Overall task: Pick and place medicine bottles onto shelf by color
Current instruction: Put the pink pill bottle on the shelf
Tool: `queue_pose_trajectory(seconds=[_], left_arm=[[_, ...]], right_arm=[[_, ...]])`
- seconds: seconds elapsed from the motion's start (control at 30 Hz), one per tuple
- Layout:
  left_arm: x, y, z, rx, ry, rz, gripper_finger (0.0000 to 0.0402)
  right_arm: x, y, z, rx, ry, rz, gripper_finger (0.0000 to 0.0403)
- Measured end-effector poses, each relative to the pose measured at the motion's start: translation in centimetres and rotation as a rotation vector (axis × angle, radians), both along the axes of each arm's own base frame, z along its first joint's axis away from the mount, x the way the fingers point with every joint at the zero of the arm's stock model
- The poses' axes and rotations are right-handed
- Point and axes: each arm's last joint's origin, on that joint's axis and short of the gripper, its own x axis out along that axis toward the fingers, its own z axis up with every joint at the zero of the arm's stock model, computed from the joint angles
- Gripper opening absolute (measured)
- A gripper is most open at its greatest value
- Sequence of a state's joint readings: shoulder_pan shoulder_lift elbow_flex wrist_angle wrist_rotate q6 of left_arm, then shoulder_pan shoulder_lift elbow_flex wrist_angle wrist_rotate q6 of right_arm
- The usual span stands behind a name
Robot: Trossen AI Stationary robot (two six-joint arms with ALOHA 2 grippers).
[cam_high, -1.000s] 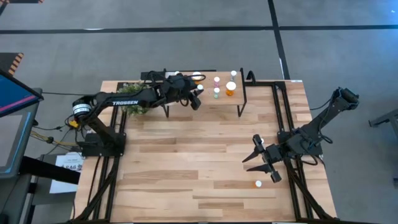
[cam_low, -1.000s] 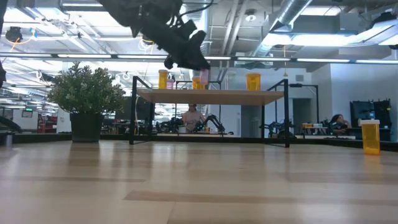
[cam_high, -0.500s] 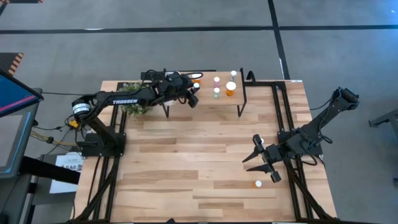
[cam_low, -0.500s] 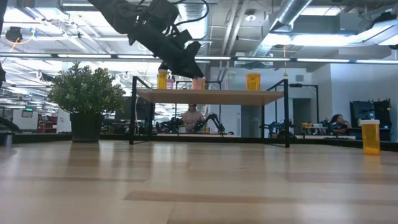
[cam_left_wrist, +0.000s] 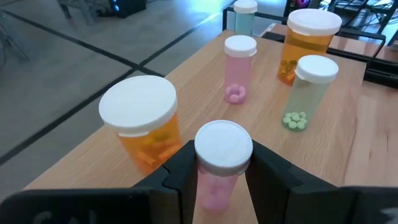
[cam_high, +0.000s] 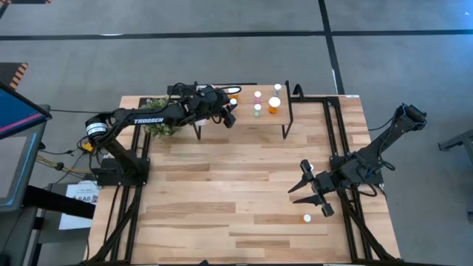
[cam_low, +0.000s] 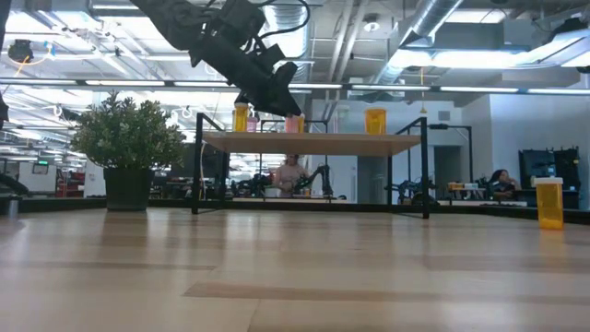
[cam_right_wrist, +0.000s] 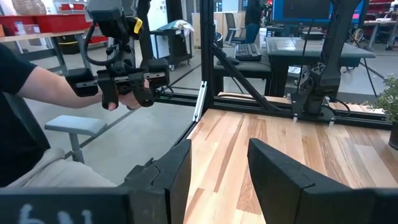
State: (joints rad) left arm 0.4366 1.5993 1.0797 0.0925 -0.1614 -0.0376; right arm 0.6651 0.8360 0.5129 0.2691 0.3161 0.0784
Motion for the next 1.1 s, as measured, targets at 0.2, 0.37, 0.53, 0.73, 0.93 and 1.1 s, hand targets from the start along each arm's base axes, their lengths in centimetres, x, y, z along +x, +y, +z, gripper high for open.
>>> queue_pose_trajectory(seconds=[0.2,0.37,0.53,0.73,0.93,1.1], left_arm=[[-0.01,-0.01,-0.03,-0.003,0.001,-0.001,0.0101],[0.0,-0.01,-0.02,-0.004,0.001,-0.003,0.0101],[0.01,-0.03,-0.04,-0.005,0.002,-0.004,0.0101],[0.02,-0.06,-0.04,-0.01,-0.002,-0.006,0.0101],[0.11,-0.23,-0.04,-0.015,-0.005,-0.019,0.0101],[0.21,-0.45,-0.05,-0.016,-0.004,-0.026,0.011]], right_arm=[[0.0,0.0,0.01,0.001,0.0,0.0,0.018],[0.0,0.0,0.01,0.001,-0.001,0.0,0.0178],[0.0,0.0,0.01,0.001,-0.001,0.0,0.0182],[0.0,0.0,0.01,0.001,-0.001,0.0,0.0179],[0.0,0.0,0.01,0.002,-0.001,0.0,0.0177],[0.0,0.0,0.02,0.002,-0.001,0.0,0.018]])
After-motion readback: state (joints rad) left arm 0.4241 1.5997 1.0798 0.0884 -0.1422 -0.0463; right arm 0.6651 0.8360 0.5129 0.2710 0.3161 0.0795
